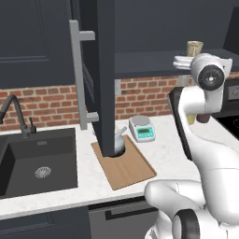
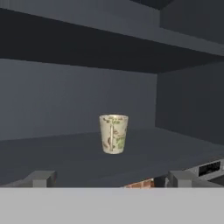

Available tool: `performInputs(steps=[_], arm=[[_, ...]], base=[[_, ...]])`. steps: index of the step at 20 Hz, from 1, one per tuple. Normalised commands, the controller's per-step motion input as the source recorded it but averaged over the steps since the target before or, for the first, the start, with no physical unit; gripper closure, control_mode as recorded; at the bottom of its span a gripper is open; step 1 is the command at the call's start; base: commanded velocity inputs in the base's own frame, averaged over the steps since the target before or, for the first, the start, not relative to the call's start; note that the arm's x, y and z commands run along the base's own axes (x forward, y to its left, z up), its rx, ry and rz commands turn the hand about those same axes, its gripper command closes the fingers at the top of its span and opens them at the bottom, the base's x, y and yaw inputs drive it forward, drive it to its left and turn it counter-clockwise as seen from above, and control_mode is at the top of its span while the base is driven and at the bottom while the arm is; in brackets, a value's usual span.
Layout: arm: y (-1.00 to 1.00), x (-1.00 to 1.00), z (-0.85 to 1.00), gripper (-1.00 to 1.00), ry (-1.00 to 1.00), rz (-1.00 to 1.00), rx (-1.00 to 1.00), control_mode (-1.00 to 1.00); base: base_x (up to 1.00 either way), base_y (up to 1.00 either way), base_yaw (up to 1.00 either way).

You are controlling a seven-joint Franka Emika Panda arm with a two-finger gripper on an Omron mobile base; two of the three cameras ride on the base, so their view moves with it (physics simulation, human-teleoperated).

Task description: Pick the kettle from the counter and place it on the tray. Then pick the mug from the cabinet and place it on the tray. Then close the cabinet doors.

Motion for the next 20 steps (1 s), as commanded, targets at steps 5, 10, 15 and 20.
performInputs(steps=[5, 10, 15, 20], arm=[[0.0, 0.26, 0.13, -1.0, 0.01, -0.01, -0.03, -1.0], [0.0, 0.41, -0.01, -1.0, 0.03, 0.0, 0.0, -1.0], [-0.02, 0.54, -0.16, -1.0, 0.0, 0.0, 0.0, -1.0], [-0.25, 0.54, -0.29, -1.0, 0.0, 0.0, 0.0, -1.0]], base=[[0.0, 0.0, 0.0], [0.0, 0.0, 0.0], [0.0, 0.0, 0.0], [0.0, 0.0, 0.0]])
